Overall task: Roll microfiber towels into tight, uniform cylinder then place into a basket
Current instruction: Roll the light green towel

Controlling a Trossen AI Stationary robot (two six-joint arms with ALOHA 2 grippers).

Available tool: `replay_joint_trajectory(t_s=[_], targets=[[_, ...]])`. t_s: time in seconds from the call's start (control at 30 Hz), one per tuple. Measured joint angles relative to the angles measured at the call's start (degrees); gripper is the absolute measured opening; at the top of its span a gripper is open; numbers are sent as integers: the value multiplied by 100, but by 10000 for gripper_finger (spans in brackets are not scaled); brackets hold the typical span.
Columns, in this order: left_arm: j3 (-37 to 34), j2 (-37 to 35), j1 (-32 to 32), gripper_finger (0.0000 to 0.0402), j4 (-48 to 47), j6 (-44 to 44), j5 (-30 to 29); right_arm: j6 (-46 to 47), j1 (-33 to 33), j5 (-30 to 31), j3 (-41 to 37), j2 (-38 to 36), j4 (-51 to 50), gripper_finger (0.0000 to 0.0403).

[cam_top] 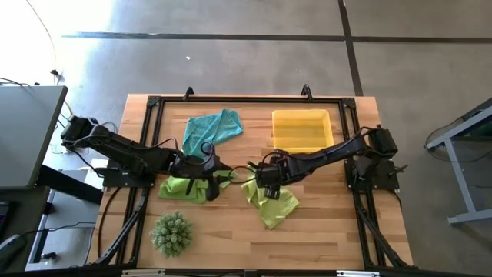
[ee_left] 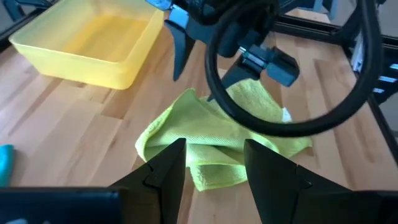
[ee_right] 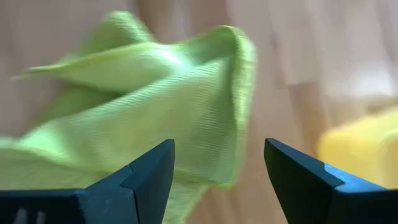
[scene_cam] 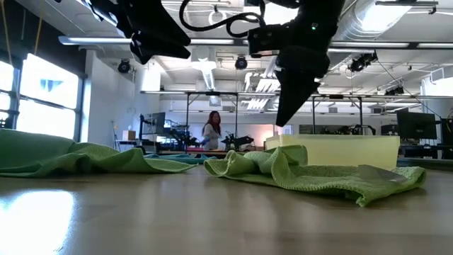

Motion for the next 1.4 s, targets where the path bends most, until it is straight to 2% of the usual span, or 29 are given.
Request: replay_joint_trajectory(t_s=[0.17,0.37,0.53,0.73,0.87,0.97,1.1,1.13,1.27,1.4], targets=[[-1,-1,3,152,-14,25,-72,65,-136,-163,-290,0,284,240],[-1,1,16,152,-34,27,-83,808,-439,-445,-503,2,309,240],[-1,0,16,152,-34,26,-374,1107,-649,-567,-741,2,327,240],[-1,1,19,152,-32,27,-447,1257,-700,-816,-959,2,499,236],[-1,1,19,152,-32,25,-640,1246,-678,-821,-991,2,558,192],[-1,1,19,152,-30,25,-792,1015,-678,-787,-991,2,638,130],[-1,1,19,152,-32,25,-831,551,-678,-772,-991,2,687,27],[-1,1,19,152,-30,25,-831,397,-678,-773,-991,2,676,14],[-1,1,19,152,-30,25,-831,91,-678,-771,-946,2,380,17],[-1,1,19,152,-16,25,-893,-135,-664,-710,-656,2,-210,3]])
